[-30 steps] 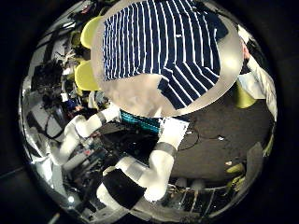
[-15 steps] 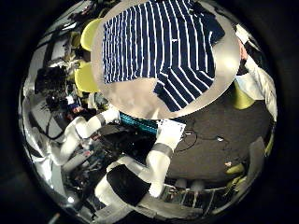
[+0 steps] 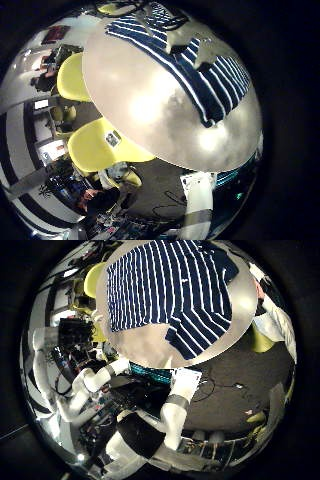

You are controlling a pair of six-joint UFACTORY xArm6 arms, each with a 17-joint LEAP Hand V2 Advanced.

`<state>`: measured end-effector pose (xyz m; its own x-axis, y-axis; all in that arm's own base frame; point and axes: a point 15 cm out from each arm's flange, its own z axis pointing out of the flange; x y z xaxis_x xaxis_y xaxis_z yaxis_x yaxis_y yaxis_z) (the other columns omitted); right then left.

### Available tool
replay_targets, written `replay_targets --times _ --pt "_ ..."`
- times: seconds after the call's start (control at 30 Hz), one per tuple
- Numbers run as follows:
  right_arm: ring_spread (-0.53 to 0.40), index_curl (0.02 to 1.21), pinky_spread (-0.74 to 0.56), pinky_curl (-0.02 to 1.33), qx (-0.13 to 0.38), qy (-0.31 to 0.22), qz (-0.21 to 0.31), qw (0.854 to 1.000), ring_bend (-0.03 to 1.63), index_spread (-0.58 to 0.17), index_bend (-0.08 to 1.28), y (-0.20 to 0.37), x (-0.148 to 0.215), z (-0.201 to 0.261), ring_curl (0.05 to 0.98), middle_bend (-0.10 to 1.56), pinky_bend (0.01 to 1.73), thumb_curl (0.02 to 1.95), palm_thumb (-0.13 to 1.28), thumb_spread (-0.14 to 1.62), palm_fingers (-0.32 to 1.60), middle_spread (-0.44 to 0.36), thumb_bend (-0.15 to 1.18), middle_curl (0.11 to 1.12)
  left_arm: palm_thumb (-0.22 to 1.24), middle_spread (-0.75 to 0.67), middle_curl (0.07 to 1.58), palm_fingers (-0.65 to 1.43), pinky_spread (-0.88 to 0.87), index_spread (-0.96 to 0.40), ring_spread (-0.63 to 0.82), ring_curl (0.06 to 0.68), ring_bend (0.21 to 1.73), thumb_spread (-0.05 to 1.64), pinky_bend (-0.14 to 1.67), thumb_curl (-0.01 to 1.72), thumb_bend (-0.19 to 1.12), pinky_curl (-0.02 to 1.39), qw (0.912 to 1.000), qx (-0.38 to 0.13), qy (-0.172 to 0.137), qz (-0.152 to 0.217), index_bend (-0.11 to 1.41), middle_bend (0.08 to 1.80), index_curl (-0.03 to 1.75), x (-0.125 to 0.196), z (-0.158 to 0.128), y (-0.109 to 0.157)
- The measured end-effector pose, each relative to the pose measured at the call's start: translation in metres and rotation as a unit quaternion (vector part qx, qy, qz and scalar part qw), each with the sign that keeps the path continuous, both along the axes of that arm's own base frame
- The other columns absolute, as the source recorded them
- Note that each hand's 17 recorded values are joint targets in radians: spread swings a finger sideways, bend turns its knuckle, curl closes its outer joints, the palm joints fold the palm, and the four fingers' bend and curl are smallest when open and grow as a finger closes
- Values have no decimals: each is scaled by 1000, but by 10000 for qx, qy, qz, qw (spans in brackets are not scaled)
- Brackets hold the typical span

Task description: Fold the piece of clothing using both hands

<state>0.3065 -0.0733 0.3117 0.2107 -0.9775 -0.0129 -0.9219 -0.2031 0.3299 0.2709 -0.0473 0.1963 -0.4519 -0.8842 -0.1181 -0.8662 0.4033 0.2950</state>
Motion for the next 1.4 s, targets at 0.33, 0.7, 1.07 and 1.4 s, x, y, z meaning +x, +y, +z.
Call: replay_targets --times 0.33,0.7,1.07,1.4 --pt "119 277 347 229 -32 26 -53 10000 534 -393 161 2 -1 1 221 202 513 256 157 1140 200 10 -19 353 173 226 363 109 302 -32 306 188 731 911 465 308 -28 358 9999 37 -31 -91 164 217 306 14 -24 -3" --pt "118 277 348 231 -30 79 -60 9999 527 -385 161 2 -4 2 224 200 496 254 174 1147 208 12 -18 355 342 -34 440 554 40 -66 -6 177 757 968 432 331 1 319 9998 132 -135 -31 189 471 338 25 -43 -28" --pt "124 279 349 236 -35 21 -50 10000 523 -386 165 0 -8 9 230 196 491 254 200 1158 208 12 -16 351 688 -380 730 1088 -543 -336 -456 382 1159 1032 859 389 36 493 9983 442 -381 33 275 760 500 44 -30 -25" --pt "104 279 345 233 -45 115 -26 9999 550 -380 161 -1 -9 0 235 212 472 266 299 1203 258 12 9 355 838 -524 913 1054 -622 -548 -475 485 1311 1070 1112 477 25 620 9980 405 -483 43 429 849 750 63 -1 -30"
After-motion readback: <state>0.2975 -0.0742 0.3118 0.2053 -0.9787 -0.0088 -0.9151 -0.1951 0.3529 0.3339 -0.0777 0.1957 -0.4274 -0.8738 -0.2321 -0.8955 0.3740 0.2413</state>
